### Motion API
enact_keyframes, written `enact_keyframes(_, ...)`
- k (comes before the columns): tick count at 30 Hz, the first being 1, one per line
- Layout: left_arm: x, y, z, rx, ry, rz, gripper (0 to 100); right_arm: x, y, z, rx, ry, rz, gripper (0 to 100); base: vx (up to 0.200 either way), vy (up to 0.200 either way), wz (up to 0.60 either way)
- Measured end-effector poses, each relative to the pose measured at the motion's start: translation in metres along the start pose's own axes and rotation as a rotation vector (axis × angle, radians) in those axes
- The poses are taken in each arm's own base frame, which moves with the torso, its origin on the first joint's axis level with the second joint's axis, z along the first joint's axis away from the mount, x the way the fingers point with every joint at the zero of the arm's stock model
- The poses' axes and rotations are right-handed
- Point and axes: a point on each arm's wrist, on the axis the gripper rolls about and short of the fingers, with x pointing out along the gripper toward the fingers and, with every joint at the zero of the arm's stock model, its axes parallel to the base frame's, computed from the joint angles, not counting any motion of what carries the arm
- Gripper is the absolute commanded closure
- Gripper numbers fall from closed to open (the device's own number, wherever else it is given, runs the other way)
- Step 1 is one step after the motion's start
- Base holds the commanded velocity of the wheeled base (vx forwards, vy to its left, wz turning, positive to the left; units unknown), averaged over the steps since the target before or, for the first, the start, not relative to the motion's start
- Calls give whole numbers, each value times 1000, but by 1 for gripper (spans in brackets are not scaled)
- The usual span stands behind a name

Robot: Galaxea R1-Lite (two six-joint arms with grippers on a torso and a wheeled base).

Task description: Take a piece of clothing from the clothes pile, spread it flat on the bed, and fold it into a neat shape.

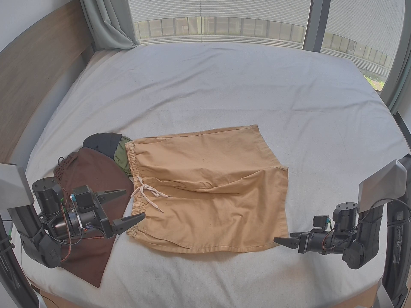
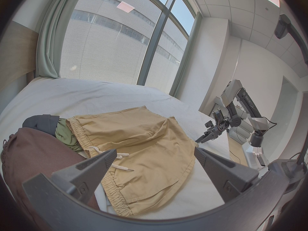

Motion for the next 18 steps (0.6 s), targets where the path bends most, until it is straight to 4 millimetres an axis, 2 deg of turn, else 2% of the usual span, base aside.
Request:
enact_keyframes(14, -1, 0, 1, 4, -4, 0, 0, 12, -3, -5, 75, 20, 17, 0, 0, 0, 0)
enact_keyframes(15, -1, 0, 2, 4, -4, 0, 0, 12, -3, -5, 79, 21, 18, 100, 0, 0, 0)
enact_keyframes(18, -1, 0, 2, 5, -5, -1, 0, 13, -2, -6, 92, 25, 21, 100, 0, 0, 0)
